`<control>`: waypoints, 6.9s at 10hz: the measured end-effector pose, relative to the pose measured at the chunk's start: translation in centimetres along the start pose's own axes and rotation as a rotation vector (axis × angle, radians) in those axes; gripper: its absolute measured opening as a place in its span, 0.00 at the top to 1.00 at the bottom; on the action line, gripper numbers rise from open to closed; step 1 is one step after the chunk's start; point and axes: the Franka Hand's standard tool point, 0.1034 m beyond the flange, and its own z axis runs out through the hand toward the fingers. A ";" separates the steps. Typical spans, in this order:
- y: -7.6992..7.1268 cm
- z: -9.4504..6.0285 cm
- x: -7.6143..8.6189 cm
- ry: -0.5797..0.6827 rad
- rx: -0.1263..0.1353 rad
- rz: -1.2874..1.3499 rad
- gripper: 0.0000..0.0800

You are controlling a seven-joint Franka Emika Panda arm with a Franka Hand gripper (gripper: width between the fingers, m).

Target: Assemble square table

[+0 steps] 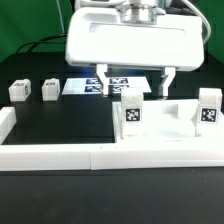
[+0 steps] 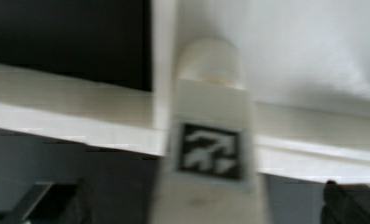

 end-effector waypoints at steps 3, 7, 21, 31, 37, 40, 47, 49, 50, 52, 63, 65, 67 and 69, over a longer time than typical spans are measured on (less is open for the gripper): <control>0.4 -0.5 0.9 -0.236 0.082 0.129 0.19; -1.0 0.0 1.9 -0.592 0.155 0.176 0.19; -0.5 2.4 1.5 -0.451 -0.057 0.756 0.63; 0.2 2.6 1.0 -0.313 -0.111 1.175 0.63; -0.6 2.3 0.2 -0.303 -0.147 1.923 0.63; -1.1 2.3 0.0 -0.250 -0.110 2.134 0.63; -1.2 2.4 0.0 -0.268 -0.036 1.354 0.19; -1.8 2.3 0.5 -0.286 -0.012 0.983 0.19; -1.7 2.3 0.4 -0.285 0.005 0.854 0.19; -1.7 2.4 0.3 -0.283 0.006 0.840 0.20; -1.0 2.6 0.0 -0.362 -0.080 1.887 0.63; -1.1 2.6 -0.1 -0.362 -0.074 1.855 0.63; -1.0 2.4 0.4 -0.347 -0.042 1.629 0.28; -1.0 2.2 0.6 -0.329 0.020 1.262 0.21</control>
Offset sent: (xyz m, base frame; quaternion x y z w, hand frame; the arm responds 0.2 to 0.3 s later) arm 0.0200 0.0128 0.0051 0.0833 -0.3193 0.1021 0.9384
